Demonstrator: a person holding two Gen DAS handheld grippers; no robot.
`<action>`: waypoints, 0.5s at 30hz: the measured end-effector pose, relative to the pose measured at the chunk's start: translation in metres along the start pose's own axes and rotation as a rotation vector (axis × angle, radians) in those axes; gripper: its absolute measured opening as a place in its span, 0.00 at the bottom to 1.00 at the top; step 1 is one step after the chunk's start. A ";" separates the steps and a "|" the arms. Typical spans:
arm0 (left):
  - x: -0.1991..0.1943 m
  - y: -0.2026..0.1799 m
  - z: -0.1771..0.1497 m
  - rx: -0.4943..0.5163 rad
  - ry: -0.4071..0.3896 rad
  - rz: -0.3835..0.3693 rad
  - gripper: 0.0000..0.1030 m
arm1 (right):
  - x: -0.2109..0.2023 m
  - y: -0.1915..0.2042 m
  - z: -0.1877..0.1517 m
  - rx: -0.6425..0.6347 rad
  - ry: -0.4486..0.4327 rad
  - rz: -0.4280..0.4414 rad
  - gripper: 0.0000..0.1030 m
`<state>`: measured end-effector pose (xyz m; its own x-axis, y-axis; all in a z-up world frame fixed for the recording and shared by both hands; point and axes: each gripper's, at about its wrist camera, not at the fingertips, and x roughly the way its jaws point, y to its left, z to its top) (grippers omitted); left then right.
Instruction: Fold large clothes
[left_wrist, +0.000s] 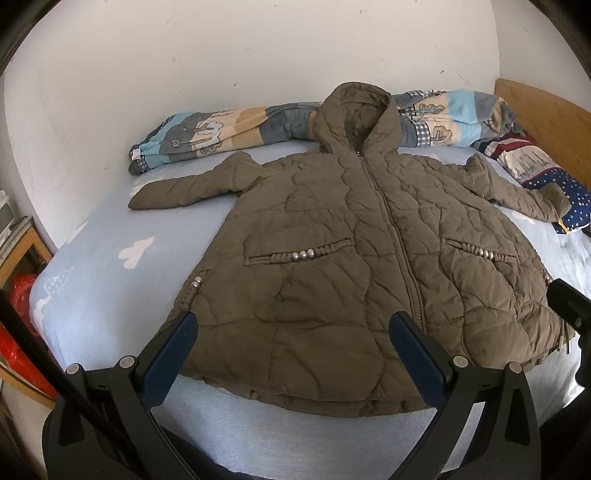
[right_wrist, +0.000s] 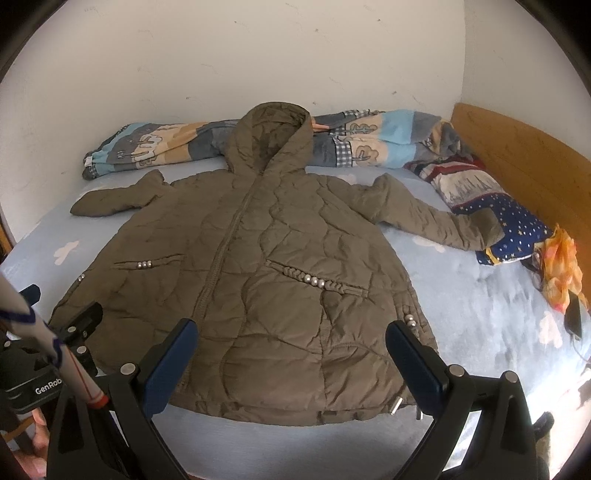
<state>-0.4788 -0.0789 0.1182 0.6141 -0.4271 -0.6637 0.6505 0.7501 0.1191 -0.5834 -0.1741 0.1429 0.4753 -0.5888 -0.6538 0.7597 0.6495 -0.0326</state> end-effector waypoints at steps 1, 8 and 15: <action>0.000 -0.001 0.000 0.003 0.000 0.001 1.00 | 0.000 -0.001 0.000 0.005 0.002 -0.004 1.00; 0.002 -0.011 0.003 0.021 0.006 -0.017 1.00 | 0.002 -0.012 -0.003 0.026 0.020 -0.034 1.00; -0.002 -0.029 0.020 0.067 -0.040 -0.034 1.00 | 0.009 -0.028 -0.006 0.052 0.054 -0.076 1.00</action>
<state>-0.4907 -0.1099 0.1307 0.6078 -0.4727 -0.6381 0.6987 0.7002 0.1468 -0.6029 -0.1941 0.1336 0.3918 -0.6080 -0.6905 0.8155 0.5770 -0.0452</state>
